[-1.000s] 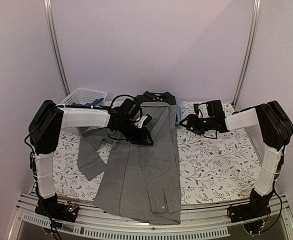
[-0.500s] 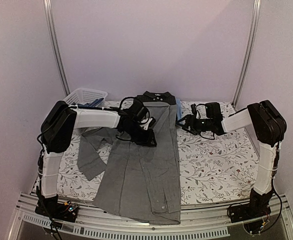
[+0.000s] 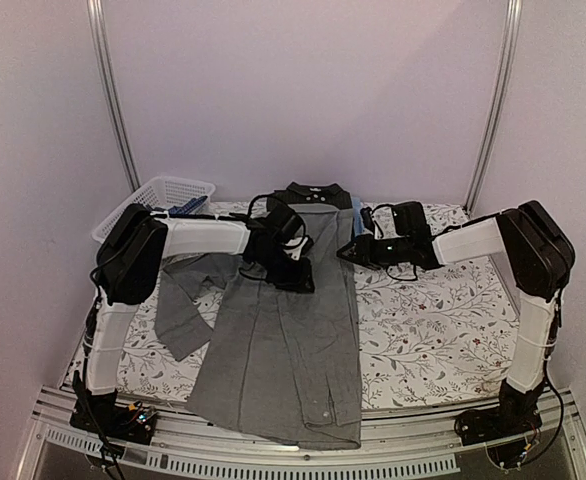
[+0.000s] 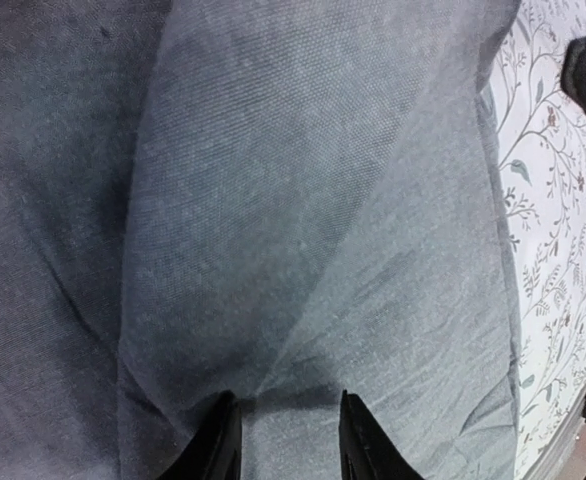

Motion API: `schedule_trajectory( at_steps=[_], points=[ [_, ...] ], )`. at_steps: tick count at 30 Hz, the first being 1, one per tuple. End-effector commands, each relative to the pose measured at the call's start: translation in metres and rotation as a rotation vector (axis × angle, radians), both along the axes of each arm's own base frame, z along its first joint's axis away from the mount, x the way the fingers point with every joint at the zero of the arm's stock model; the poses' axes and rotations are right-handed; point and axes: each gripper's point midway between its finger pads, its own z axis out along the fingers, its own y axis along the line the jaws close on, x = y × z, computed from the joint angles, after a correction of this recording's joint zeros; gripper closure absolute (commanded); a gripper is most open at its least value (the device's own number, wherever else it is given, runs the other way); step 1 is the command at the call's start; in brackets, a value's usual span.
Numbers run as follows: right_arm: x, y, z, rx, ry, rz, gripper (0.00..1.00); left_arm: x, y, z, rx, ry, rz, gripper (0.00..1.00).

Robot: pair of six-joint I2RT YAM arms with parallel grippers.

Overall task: Fold and stack the long sleeve shirts
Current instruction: Smooth out the 1/3-folded shirt at the center of the board.

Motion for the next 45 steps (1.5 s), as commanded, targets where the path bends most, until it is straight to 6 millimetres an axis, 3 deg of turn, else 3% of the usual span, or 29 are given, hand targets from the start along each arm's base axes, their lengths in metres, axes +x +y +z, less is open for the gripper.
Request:
schedule_trajectory(
  at_steps=[1, 4, 8, 15, 21, 25, 27, 30, 33, 40, 45],
  points=[
    [-0.004, 0.032, 0.021, 0.002, -0.06, 0.088, 0.59, 0.007, 0.005, 0.008, 0.014, -0.02, 0.025, 0.67],
    [0.005, 0.045, 0.017, 0.007, -0.05, 0.11, 0.62, 0.008, 0.008, 0.008, 0.018, -0.02, 0.03, 0.67],
    [0.032, 0.053, 0.015, 0.002, -0.057, 0.102, 0.63, 0.008, 0.009, 0.009, 0.02, -0.022, 0.034, 0.67],
    [0.089, 0.039, -0.007, -0.01, -0.027, 0.032, 0.64, 0.009, 0.014, 0.009, 0.03, -0.022, 0.04, 0.67],
    [0.106, 0.033, -0.013, -0.012, -0.016, 0.023, 0.63, 0.009, 0.024, 0.01, 0.043, -0.026, 0.048, 0.67],
    [0.102, 0.031, -0.001, -0.022, -0.035, 0.029, 0.59, 0.009, 0.028, 0.016, 0.043, -0.035, 0.054, 0.67],
    [0.097, 0.027, 0.016, -0.026, -0.064, 0.025, 0.56, 0.008, 0.029, 0.02, 0.038, -0.04, 0.053, 0.67],
    [0.084, 0.018, 0.04, -0.042, -0.098, 0.017, 0.52, 0.005, 0.028, 0.029, 0.023, -0.048, 0.049, 0.67],
    [0.065, 0.013, 0.051, -0.035, -0.086, 0.037, 0.5, -0.002, 0.023, 0.042, 0.007, -0.063, 0.033, 0.66],
    [0.018, 0.019, 0.03, -0.001, -0.001, 0.104, 0.53, -0.043, 0.01, 0.064, -0.035, -0.064, -0.036, 0.66],
    [0.004, 0.02, 0.006, 0.006, 0.061, 0.109, 0.57, -0.09, -0.013, 0.057, -0.054, -0.038, -0.158, 0.66]
  ],
)
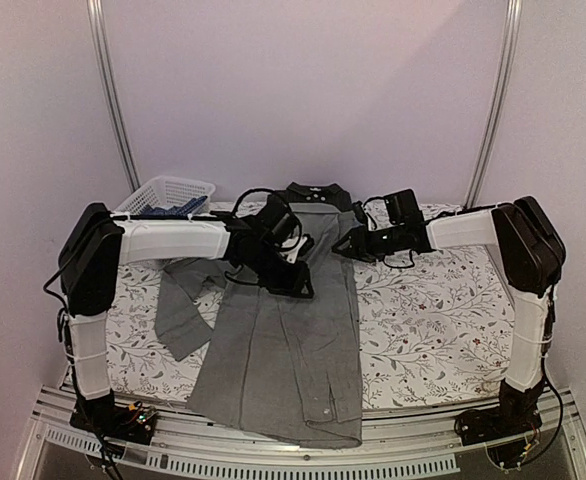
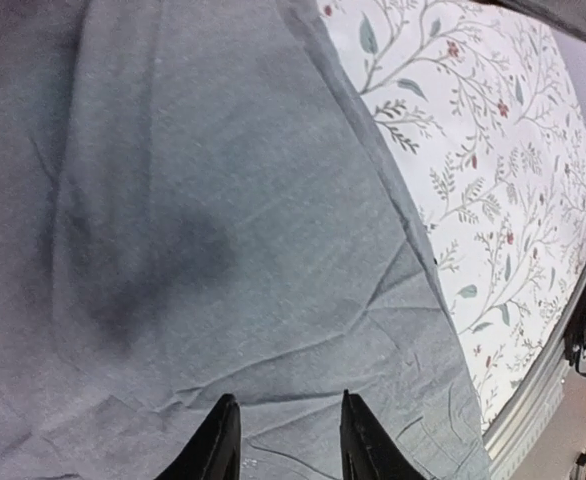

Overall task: Fold and stack the long sleeve shirts
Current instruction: Smooth out the 1/3-folded shirt at the center of the board, then move the 1/3-folded shirt to the center of the board.

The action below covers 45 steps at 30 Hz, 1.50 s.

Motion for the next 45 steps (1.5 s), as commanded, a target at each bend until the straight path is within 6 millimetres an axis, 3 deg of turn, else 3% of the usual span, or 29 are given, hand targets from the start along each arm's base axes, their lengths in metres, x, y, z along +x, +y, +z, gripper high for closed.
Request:
schedule_trajectory(
  at_steps=[1, 8, 12, 17, 23, 28, 38, 42, 45],
  points=[
    [-0.014, 0.002, -0.017, 0.013, 0.048, 0.01, 0.57, -0.05, -0.031, -0.001, -0.035, 0.01, -0.142, 0.66],
    [-0.019, -0.004, -0.021, -0.001, 0.051, -0.013, 0.56, -0.09, -0.048, -0.04, 0.029, 0.073, -0.239, 0.65],
    [-0.025, -0.002, -0.023, 0.001, 0.059, -0.003, 0.56, -0.113, -0.042, -0.065, 0.075, 0.125, -0.269, 0.65],
    [-0.033, 0.001, -0.027, 0.0, 0.065, 0.007, 0.55, -0.138, -0.02, -0.088, 0.139, 0.193, -0.29, 0.65],
    [-0.057, 0.009, -0.041, -0.017, 0.101, 0.022, 0.55, -0.17, -0.002, -0.091, 0.148, 0.247, -0.337, 0.65],
    [-0.083, 0.004, -0.057, -0.016, 0.161, 0.004, 0.55, -0.197, 0.009, -0.088, 0.133, 0.283, -0.373, 0.65],
    [-0.129, -0.033, -0.086, -0.072, 0.28, -0.107, 0.55, -0.237, 0.011, -0.072, 0.092, 0.304, -0.474, 0.65],
    [-0.125, -0.034, -0.059, -0.046, 0.226, -0.134, 0.55, -0.24, 0.012, -0.064, 0.076, 0.295, -0.497, 0.65],
    [-0.11, -0.03, -0.015, -0.002, 0.133, -0.146, 0.55, -0.242, 0.013, -0.06, 0.066, 0.295, -0.516, 0.65]
  ],
)
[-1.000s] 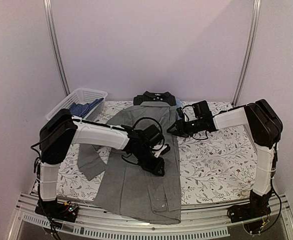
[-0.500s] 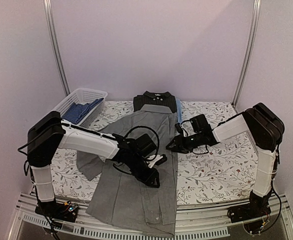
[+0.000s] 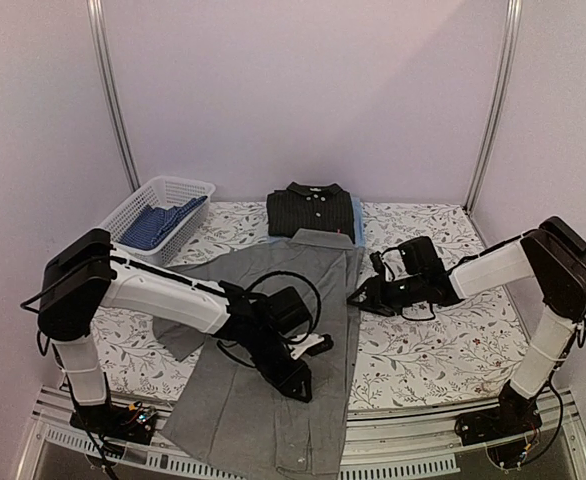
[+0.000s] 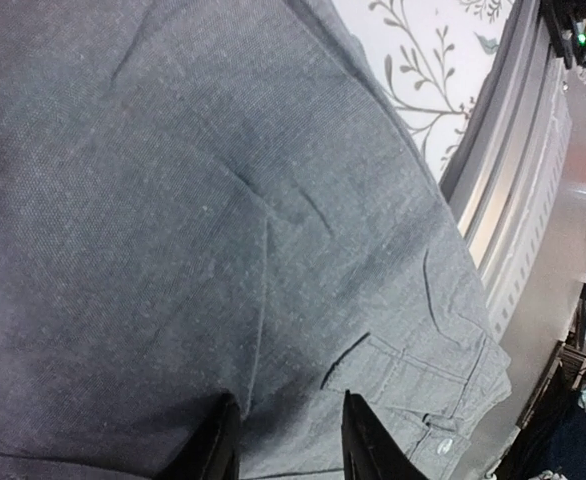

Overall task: Fold and stack the long sleeve shirts
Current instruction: Move the 1/3-folded shirt to the center of the board.

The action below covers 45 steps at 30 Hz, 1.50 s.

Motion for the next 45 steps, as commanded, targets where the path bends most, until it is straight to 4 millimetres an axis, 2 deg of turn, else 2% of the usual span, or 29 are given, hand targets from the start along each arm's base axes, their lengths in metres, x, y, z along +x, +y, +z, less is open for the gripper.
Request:
schedule_trajectory(
  at_steps=[1, 4, 7, 10, 12, 16, 20, 21, 26, 29, 31, 35, 37, 42, 45],
  points=[
    [0.024, 0.005, 0.064, 0.052, -0.145, -0.049, 0.55, -0.019, 0.018, 0.001, 0.041, 0.036, -0.052, 0.65],
    [0.031, 0.02, 0.094, 0.1, -0.205, -0.022, 0.55, -0.02, 0.02, 0.001, 0.042, 0.037, -0.06, 0.65],
    [0.035, 0.04, 0.095, 0.113, -0.208, 0.023, 0.55, -0.02, 0.017, 0.006, 0.028, 0.033, -0.069, 0.65],
    [0.041, 0.05, 0.079, 0.113, -0.18, 0.044, 0.55, -0.009, 0.014, 0.018, 0.017, 0.0, -0.055, 0.65],
    [0.046, 0.054, 0.069, 0.104, -0.165, 0.05, 0.55, 0.008, 0.006, 0.032, -0.013, -0.038, -0.021, 0.65],
    [0.051, 0.061, 0.051, 0.096, -0.139, 0.065, 0.55, 0.061, -0.014, 0.056, -0.069, -0.103, 0.11, 0.65],
    [0.059, 0.063, 0.031, 0.081, -0.109, 0.067, 0.55, 0.098, -0.045, 0.057, -0.077, -0.175, 0.156, 0.65],
    [0.061, 0.061, 0.027, 0.077, -0.101, 0.061, 0.55, 0.102, -0.052, 0.047, -0.062, -0.17, 0.157, 0.65],
    [0.07, 0.032, -0.01, 0.03, -0.014, -0.019, 0.55, 0.108, -0.071, 0.02, -0.038, -0.13, 0.135, 0.66],
    [0.071, 0.005, -0.031, -0.017, 0.051, -0.096, 0.56, 0.106, -0.072, 0.018, -0.038, -0.118, 0.126, 0.66],
    [0.063, -0.015, -0.046, -0.062, 0.094, -0.153, 0.56, 0.105, -0.071, 0.021, -0.042, -0.123, 0.123, 0.66],
    [0.046, -0.052, -0.054, -0.117, 0.134, -0.263, 0.56, 0.098, -0.061, 0.024, -0.04, -0.117, 0.11, 0.66],
    [0.036, -0.068, -0.048, -0.129, 0.131, -0.312, 0.55, 0.094, -0.059, 0.027, -0.054, -0.108, 0.1, 0.66],
    [-0.005, -0.109, -0.047, -0.172, 0.155, -0.433, 0.55, 0.084, -0.057, 0.031, -0.078, -0.088, 0.067, 0.66],
    [-0.029, -0.131, -0.034, -0.149, 0.153, -0.52, 0.55, 0.082, -0.055, 0.035, -0.086, -0.091, 0.058, 0.66]
  ],
)
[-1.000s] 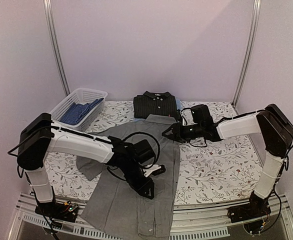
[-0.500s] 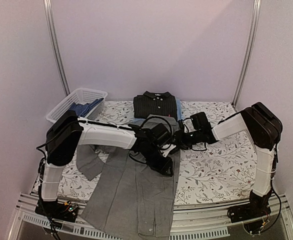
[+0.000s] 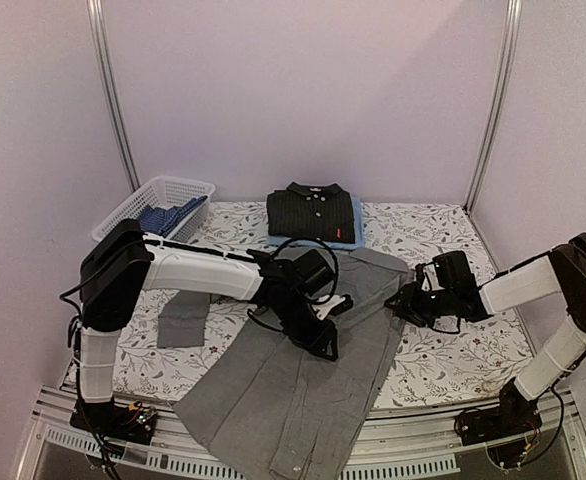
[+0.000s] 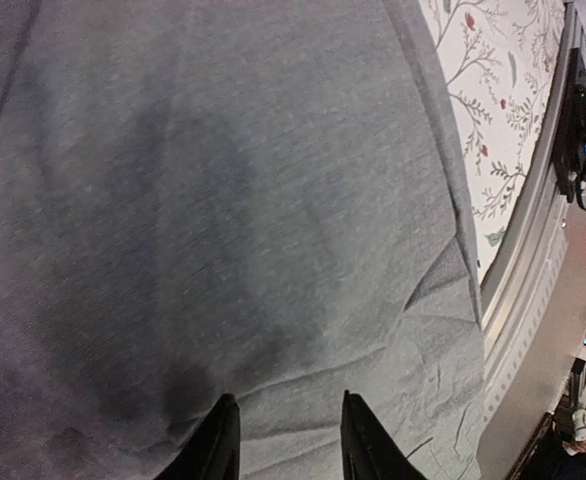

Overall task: Fold and stack the long sleeve shirts
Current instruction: Move the 1/3-folded shirt to the center of the board.

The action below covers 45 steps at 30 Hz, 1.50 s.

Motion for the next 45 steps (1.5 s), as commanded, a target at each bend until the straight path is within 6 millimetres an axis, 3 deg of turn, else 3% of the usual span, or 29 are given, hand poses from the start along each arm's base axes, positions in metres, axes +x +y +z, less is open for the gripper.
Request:
schedule_trajectory(
  at_steps=[1, 4, 7, 10, 16, 22, 27, 34, 39, 43, 45],
  points=[
    [-0.042, -0.047, -0.009, -0.06, 0.084, -0.183, 0.54, -0.005, -0.003, 0.023, -0.064, -0.019, -0.042, 0.66],
    [-0.044, -0.048, 0.02, -0.023, 0.012, -0.193, 0.52, -0.004, -0.002, 0.026, -0.067, -0.03, -0.042, 0.66],
    [-0.032, -0.031, 0.072, 0.005, -0.131, -0.136, 0.5, -0.003, -0.001, 0.028, -0.075, -0.034, -0.033, 0.66],
    [-0.025, -0.014, 0.093, 0.021, -0.199, -0.069, 0.5, -0.001, 0.001, 0.028, -0.076, -0.036, -0.017, 0.66],
    [-0.01, -0.005, 0.057, 0.001, -0.13, -0.021, 0.5, 0.012, 0.015, 0.021, -0.057, -0.027, 0.044, 0.66],
    [0.008, -0.048, 0.012, -0.044, -0.025, -0.123, 0.5, 0.02, 0.026, 0.015, -0.039, -0.021, 0.065, 0.66],
    [0.016, -0.093, -0.012, -0.063, 0.042, -0.235, 0.5, 0.026, 0.033, 0.009, -0.02, -0.028, 0.08, 0.66],
    [0.022, -0.103, -0.012, -0.062, 0.069, -0.272, 0.5, 0.049, 0.051, 0.018, -0.013, -0.064, 0.151, 0.66],
    [0.02, -0.131, -0.003, -0.08, 0.065, -0.354, 0.49, 0.087, 0.09, 0.033, 0.011, -0.128, 0.312, 0.66],
    [0.022, -0.155, 0.005, -0.068, 0.045, -0.406, 0.48, 0.123, 0.141, 0.042, 0.045, -0.184, 0.495, 0.65],
    [0.025, -0.154, 0.008, -0.065, 0.037, -0.388, 0.47, 0.138, 0.17, 0.046, 0.074, -0.214, 0.585, 0.65]
  ],
)
